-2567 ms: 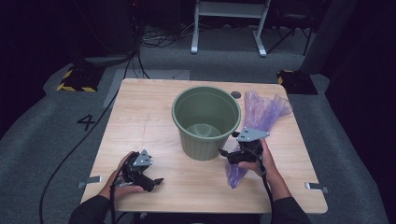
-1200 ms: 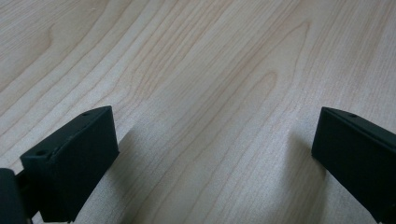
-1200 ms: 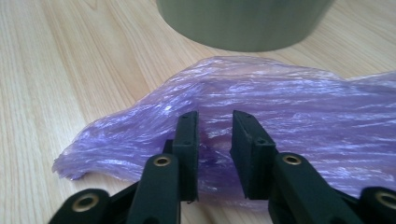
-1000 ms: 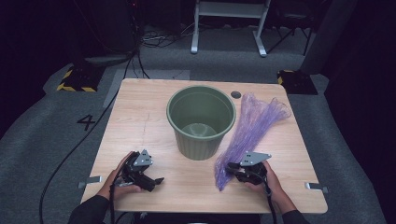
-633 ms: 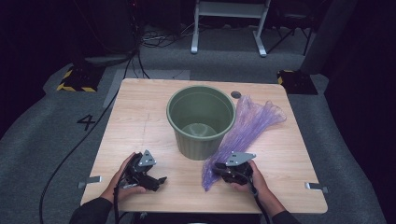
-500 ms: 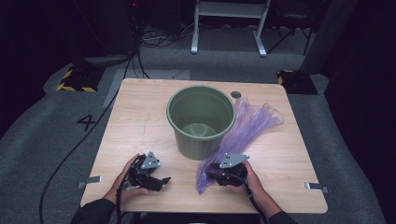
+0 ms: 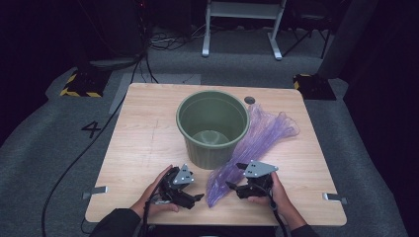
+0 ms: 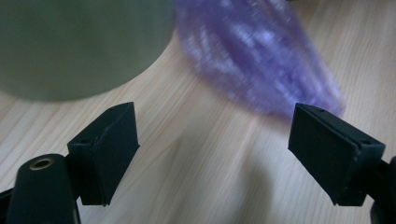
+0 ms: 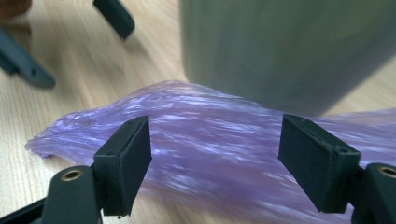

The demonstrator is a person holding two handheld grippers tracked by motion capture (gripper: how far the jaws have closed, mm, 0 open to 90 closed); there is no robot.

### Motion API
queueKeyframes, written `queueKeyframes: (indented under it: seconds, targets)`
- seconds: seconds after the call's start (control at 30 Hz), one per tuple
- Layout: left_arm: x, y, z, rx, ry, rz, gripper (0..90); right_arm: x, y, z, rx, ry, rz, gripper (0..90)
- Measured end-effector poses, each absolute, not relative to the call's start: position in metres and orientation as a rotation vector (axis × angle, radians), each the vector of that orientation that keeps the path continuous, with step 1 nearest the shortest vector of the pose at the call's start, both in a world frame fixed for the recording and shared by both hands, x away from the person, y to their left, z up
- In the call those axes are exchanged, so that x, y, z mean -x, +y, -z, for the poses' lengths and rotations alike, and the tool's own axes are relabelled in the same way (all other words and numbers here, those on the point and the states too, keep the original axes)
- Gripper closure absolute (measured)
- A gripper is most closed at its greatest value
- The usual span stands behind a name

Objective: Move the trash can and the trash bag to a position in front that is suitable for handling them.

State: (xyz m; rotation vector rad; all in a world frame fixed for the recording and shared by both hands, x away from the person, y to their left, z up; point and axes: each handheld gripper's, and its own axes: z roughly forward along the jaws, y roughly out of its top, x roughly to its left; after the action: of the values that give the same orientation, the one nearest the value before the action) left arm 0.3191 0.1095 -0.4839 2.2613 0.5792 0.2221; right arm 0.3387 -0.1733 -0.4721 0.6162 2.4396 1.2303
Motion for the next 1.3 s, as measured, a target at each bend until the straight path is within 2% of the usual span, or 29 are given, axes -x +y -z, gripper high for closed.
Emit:
queueKeyframes:
  seconds: [0.23,0.47,0.63,0.7,0.83,1.07,1.3]
  targets:
    - [-0.318,0.079,0.487,-2.297,0.496,-0.205,15.7,-0.344,-0.199,0.461,-0.691,2.34,-1.205,25.6]
    - [-0.327,0.073,0.497,-2.323,0.506,-0.18,15.7,-0.356,-0.225,0.462,-0.792,2.249,-1.115,25.5]
    - [-0.335,0.079,0.498,-2.308,0.519,-0.165,28.7,-0.366,-0.237,0.464,-0.835,2.214,-1.056,25.4]
    - [-0.337,0.082,0.498,-2.309,0.511,-0.164,36.5,-0.369,-0.24,0.465,-0.854,2.207,-1.061,25.5]
    - [-0.338,0.088,0.497,-2.331,0.466,-0.18,41.3,-0.38,-0.242,0.462,-0.876,2.204,-1.065,24.3]
    - [-0.342,0.104,0.496,-2.341,0.462,-0.187,41.3,-0.398,-0.239,0.466,-0.951,2.214,-1.086,22.2]
    - [-0.357,0.123,0.498,-2.321,0.51,-0.196,34.3,-0.407,-0.221,0.484,-0.944,2.298,-1.011,22.4]
